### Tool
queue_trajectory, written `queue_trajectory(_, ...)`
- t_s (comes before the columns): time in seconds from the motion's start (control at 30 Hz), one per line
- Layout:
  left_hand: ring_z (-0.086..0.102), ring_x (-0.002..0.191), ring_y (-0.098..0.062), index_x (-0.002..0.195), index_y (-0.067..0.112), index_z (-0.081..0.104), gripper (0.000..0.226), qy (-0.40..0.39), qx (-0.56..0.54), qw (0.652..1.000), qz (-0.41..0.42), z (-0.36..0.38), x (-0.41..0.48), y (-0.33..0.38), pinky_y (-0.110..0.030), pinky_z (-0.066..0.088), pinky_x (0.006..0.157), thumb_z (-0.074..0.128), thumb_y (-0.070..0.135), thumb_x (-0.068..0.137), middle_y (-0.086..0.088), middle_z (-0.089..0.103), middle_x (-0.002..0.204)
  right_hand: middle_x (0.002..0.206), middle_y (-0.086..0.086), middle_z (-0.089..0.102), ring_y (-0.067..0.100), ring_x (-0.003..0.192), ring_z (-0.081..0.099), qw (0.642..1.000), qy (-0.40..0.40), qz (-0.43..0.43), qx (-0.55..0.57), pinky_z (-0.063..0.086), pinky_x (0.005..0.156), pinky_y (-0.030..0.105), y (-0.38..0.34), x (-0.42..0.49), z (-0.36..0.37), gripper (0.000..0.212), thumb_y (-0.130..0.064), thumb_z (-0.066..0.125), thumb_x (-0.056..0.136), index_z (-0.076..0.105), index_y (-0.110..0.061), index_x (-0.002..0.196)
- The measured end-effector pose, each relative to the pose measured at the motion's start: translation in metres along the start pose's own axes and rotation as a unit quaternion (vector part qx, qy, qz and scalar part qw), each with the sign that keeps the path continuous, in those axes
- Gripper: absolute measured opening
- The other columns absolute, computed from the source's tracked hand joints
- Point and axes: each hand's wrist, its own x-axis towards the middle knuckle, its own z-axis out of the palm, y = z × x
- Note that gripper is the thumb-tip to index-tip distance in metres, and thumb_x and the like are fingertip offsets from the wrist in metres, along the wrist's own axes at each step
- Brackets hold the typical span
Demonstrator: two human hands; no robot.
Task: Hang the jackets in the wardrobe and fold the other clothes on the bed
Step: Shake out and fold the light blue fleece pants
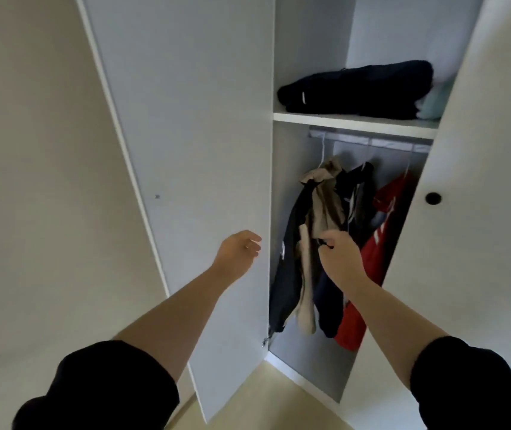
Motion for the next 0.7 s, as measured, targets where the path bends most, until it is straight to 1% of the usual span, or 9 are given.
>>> queue_trajectory(0.07,0.063,0.078,-0.016,0.089,0.016,0.065,0.030,0.077,0.012,0.997,-0.022,-0.054,-0.019,-0.020,-0.021,0.049,0.068,0.042,-0.003,0.088,-0.001,0.066,0.086,0.109,0.003,0.059,0.014,0.101,0.054,0.999,-0.047,-0.021,0.005,0.031,0.073,0.003,-0.026,-0.017,0.036,0.028,-0.004,0.050,0.091,0.062,-0.009,0.115)
queue_trajectory(0.13,0.062,0.081,-0.017,0.086,0.019,0.065,0.032,0.165,0.050,0.984,-0.035,-0.103,-0.033,-0.037,-0.022,0.045,0.071,0.042,-0.004,0.085,-0.001,0.066,0.089,0.117,0.002,0.054,0.009,0.097,0.051,0.996,-0.085,-0.032,0.020,0.031,0.076,0.004,-0.051,-0.030,0.066,0.028,-0.004,0.048,0.091,0.061,-0.012,0.115)
queue_trajectory(0.2,0.058,0.084,-0.017,0.094,0.017,0.066,0.030,0.251,0.080,0.964,-0.030,-0.142,-0.038,-0.051,-0.021,0.040,0.072,0.045,-0.001,0.084,-0.001,0.065,0.097,0.122,0.003,0.052,0.003,0.086,0.049,0.994,-0.091,-0.055,0.021,0.029,0.075,0.001,-0.077,-0.035,0.088,0.028,-0.004,0.048,0.090,0.060,-0.013,0.114)
queue_trajectory(0.27,0.057,0.091,-0.021,0.110,0.011,0.061,0.034,0.306,0.069,0.949,-0.007,-0.168,-0.034,-0.058,-0.024,0.040,0.077,0.045,-0.003,0.082,-0.006,0.062,0.109,0.124,0.004,0.052,0.008,0.092,0.051,0.993,-0.087,-0.073,0.028,0.032,0.072,0.001,-0.105,-0.033,0.106,0.028,-0.003,0.048,0.090,0.061,-0.012,0.113)
queue_trajectory(0.33,0.054,0.105,-0.031,0.129,0.006,0.047,0.048,0.272,-0.048,0.961,-0.016,-0.178,-0.024,-0.059,-0.029,0.043,0.082,0.043,-0.010,0.084,-0.013,0.054,0.121,0.125,0.006,0.052,0.016,0.106,0.052,0.993,-0.085,-0.075,0.037,0.038,0.084,0.015,-0.130,-0.031,0.120,0.029,-0.002,0.047,0.089,0.062,-0.010,0.114)
queue_trajectory(0.4,0.052,0.109,-0.036,0.137,0.001,0.041,0.055,0.169,-0.156,0.972,-0.046,-0.184,-0.013,-0.063,-0.024,0.045,0.073,0.037,-0.018,0.086,-0.016,0.053,0.120,0.125,0.007,0.052,0.017,0.111,0.051,0.992,-0.086,-0.075,0.049,0.039,0.086,0.022,-0.154,-0.027,0.133,0.031,-0.003,0.046,0.090,0.061,-0.010,0.116)
queue_trajectory(0.5,0.060,0.083,-0.022,0.121,-0.008,0.057,0.044,0.106,-0.223,0.967,-0.064,-0.202,-0.001,-0.077,-0.016,0.042,0.061,0.035,-0.021,0.085,-0.011,0.064,0.101,0.129,0.003,0.053,0.012,0.110,0.050,0.991,-0.078,-0.095,0.056,0.036,0.085,0.019,-0.181,-0.019,0.142,0.032,-0.008,0.047,0.093,0.056,-0.012,0.123)
queue_trajectory(0.6,0.067,0.077,-0.019,0.095,0.006,0.067,0.037,0.038,-0.227,0.969,-0.087,-0.214,0.006,-0.080,-0.022,0.050,0.066,0.038,-0.014,0.085,-0.006,0.071,0.085,0.130,-0.001,0.053,0.008,0.108,0.048,0.989,-0.055,-0.107,0.090,0.033,0.087,0.017,-0.197,-0.017,0.136,0.034,-0.020,0.050,0.097,0.050,-0.013,0.131)
queue_trajectory(0.7,0.072,0.071,-0.019,0.100,0.014,0.061,0.041,-0.044,-0.239,0.967,-0.074,-0.201,0.005,-0.065,-0.024,0.055,0.059,0.035,-0.011,0.082,-0.009,0.074,0.082,0.129,-0.004,0.051,0.009,0.114,0.050,0.983,-0.025,-0.121,0.137,0.035,0.089,0.016,-0.207,-0.021,0.120,0.041,-0.031,0.051,0.097,0.045,-0.017,0.136)
